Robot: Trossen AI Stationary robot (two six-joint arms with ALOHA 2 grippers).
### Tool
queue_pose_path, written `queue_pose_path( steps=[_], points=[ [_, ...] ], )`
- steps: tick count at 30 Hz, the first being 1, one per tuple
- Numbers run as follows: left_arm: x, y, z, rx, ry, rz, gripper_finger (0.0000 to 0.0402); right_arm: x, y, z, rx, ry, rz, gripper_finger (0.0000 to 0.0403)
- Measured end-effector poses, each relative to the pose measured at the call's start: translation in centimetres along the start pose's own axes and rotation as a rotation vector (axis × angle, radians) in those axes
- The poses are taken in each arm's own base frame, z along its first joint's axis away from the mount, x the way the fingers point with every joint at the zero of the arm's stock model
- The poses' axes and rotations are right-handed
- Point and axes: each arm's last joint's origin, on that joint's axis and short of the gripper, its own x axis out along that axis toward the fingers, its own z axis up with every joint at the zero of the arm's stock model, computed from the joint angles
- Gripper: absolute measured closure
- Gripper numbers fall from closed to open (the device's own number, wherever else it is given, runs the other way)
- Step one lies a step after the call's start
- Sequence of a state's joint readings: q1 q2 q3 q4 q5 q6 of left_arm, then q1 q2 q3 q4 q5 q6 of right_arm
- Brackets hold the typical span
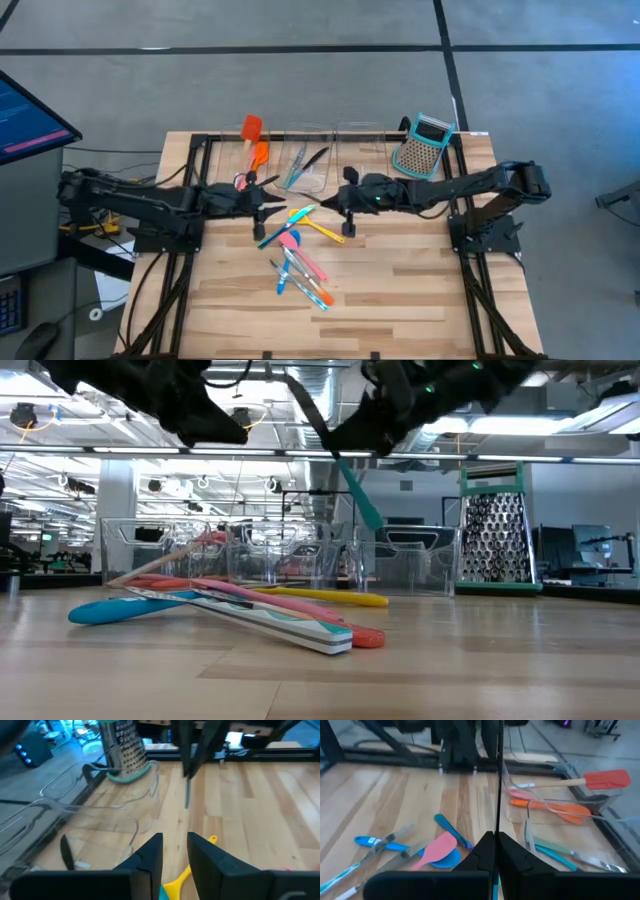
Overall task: Pick & Place Kitchen Items
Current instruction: Put the blue knife into the middle transparent bin
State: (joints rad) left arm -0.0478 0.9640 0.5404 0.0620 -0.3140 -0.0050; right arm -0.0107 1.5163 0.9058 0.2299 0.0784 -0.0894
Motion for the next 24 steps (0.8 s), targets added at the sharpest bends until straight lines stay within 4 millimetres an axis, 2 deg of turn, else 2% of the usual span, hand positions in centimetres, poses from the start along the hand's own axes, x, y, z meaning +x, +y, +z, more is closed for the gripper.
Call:
queue_pose_path(
  steps=[6,9,14,17,21,24],
  points=[
    [0.3,1.1,0.2,-0.029,-0.013,-0.003,0.0346,-1.8,0.2,-3.0,0.036,-0.169,-0.012,0.0403],
    [0.3,1.2,0.8,-0.062,-0.075,0.001,0.0359,-2.6,0.2,-4.2,0.047,-0.251,-0.019,0.0403],
    [0.7,1.0,1.1,-0.082,-0.12,-0.003,0.0371,-3.3,-0.3,-5.9,0.047,-0.286,-0.075,0.0403],
    [1.3,0.9,1.5,-0.063,-0.168,0.005,0.0375,-3.4,-0.8,-6.5,0.054,-0.283,-0.111,0.0403],
    [2.4,1.6,2.7,-0.086,-0.335,0.043,0.0379,-3.5,-1.3,-6.5,0.06,-0.297,-0.131,0.0403],
    [3.3,2.4,2.3,-0.079,-0.316,0.021,0.0382,-3.6,-1.6,-6.2,0.073,-0.336,-0.139,0.0403]
  ],
)
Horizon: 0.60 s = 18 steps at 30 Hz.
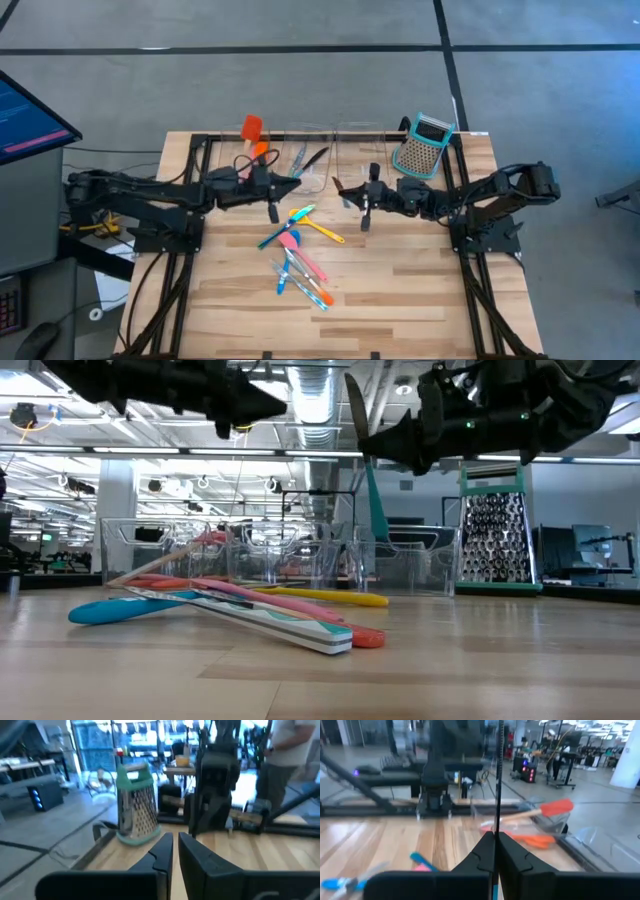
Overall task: Pick & Place Kitchen Items
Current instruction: Put the blue knife into the middle transparent bin
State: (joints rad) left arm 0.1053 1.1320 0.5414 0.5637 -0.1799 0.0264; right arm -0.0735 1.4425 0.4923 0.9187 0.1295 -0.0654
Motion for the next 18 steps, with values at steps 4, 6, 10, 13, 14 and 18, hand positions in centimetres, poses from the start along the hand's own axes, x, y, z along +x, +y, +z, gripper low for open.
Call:
queue_pose_path(
  steps=[4,6,10,13,14,18],
  points=[
    [0.7,1.0,-0.8,-0.01,0.031,0.017,0.0387,0.0,0.1,0.3,0.015,-0.027,0.002,0.0403],
    [1.1,1.1,-1.2,-0.01,0.039,0.027,0.0389,0.0,0.4,0.3,0.015,-0.028,0.013,0.0403],
    [1.8,1.0,-2.1,-0.048,0.06,0.029,0.0389,-0.1,1.0,0.4,0.017,-0.032,0.036,0.0403],
    [2.3,1.0,-2.8,-0.08,0.079,0.029,0.0389,-0.2,1.2,0.5,0.019,-0.044,0.044,0.0403],
    [2.4,0.9,-3.0,-0.093,0.087,0.029,0.0388,-0.2,1.3,0.5,0.019,-0.044,0.044,0.0403],
    [2.9,0.7,-3.4,-0.168,0.082,-0.034,0.0368,-0.2,1.2,0.5,0.019,-0.043,0.041,0.0403]
  ],
)
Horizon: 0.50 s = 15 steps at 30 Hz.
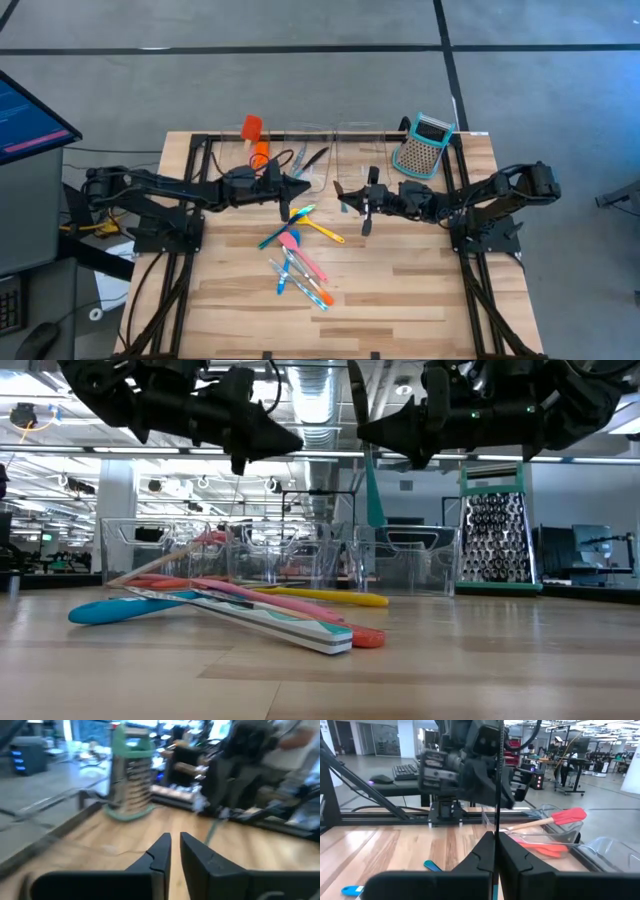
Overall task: Pick & Place Kitchen Items
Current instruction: Put the blue knife into the middle transparent bin
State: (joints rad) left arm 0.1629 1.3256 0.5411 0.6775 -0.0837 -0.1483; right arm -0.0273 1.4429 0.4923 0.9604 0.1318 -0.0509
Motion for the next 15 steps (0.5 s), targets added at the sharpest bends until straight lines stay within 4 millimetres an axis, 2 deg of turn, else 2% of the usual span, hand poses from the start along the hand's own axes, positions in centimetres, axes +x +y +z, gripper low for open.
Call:
queue_pose_path(
  steps=[7,11,15],
  points=[
    [0.3,-1.4,1.0,-0.008,-0.155,-0.218,0.0315,0.0,0.0,0.0,0.028,0.0,0.0,0.0403],
    [0.6,-2.0,0.7,0.094,-0.177,-0.234,0.0283,0.0,0.0,-0.1,0.041,0.007,0.0,0.0403],
    [1.4,-2.0,0.1,0.115,-0.151,-0.231,0.0245,0.0,0.0,-0.2,0.043,0.016,0.003,0.0403]
  ],
)
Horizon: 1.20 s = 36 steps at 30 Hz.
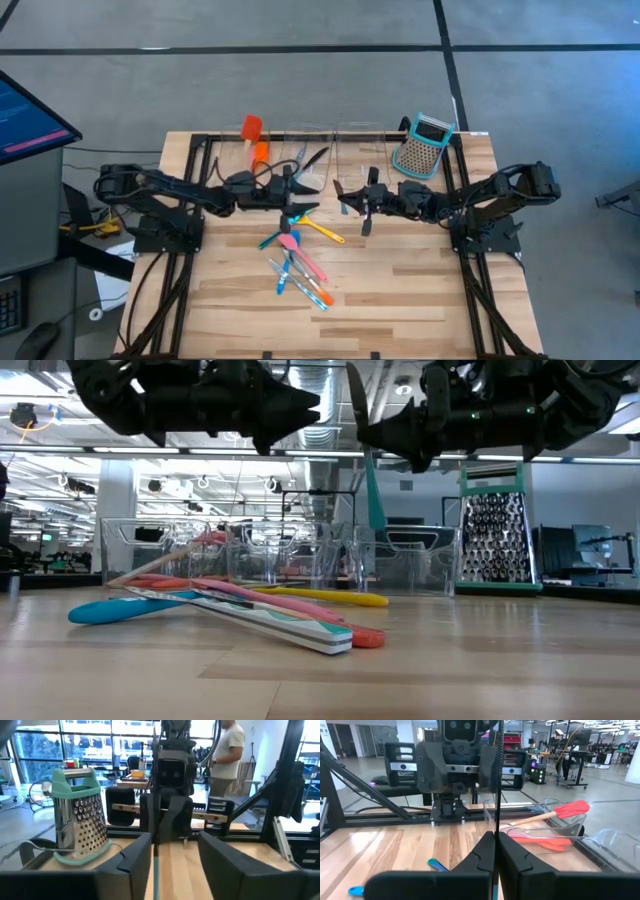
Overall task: Pick & Place Kitchen Items
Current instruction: Put the blue knife into the middle transparent bin
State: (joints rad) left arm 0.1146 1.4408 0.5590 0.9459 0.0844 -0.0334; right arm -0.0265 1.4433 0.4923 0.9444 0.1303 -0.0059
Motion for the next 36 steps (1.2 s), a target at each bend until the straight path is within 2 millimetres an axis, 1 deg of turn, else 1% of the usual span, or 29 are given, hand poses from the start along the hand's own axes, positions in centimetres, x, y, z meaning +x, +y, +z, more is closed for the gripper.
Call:
queue_pose_path(
  steps=[5,10,15,19,26,29,36],
  points=[
    [1.8,0.2,0.4,-0.02,-0.02,0.0,0.0208,0.0,0.0,-0.1,0.006,0.011,0.002,0.0403],
    [3.2,0.3,0.7,-0.027,-0.036,-0.001,0.0204,0.0,0.0,-0.3,0.004,0.027,0.002,0.0403],
    [3.4,0.3,0.4,-0.034,-0.027,0.0,0.0213,0.0,0.0,-0.2,0.004,0.025,0.002,0.0403],
    [3.5,0.1,0.4,-0.074,-0.028,-0.006,0.0219,0.0,0.0,-0.2,0.011,0.024,0.002,0.0403],
    [3.6,0.1,0.2,-0.075,-0.026,0.005,0.0225,0.0,0.0,-0.2,0.013,0.023,0.003,0.0403],
    [3.7,0.1,0.3,-0.075,-0.027,0.006,0.0225,0.0,0.3,-0.2,0.012,0.02,0.014,0.0403],
    [4.2,0.1,1.2,-0.068,-0.059,0.003,0.0225,-0.1,0.8,-0.2,0.013,0.016,0.032,0.0403]
  ],
)
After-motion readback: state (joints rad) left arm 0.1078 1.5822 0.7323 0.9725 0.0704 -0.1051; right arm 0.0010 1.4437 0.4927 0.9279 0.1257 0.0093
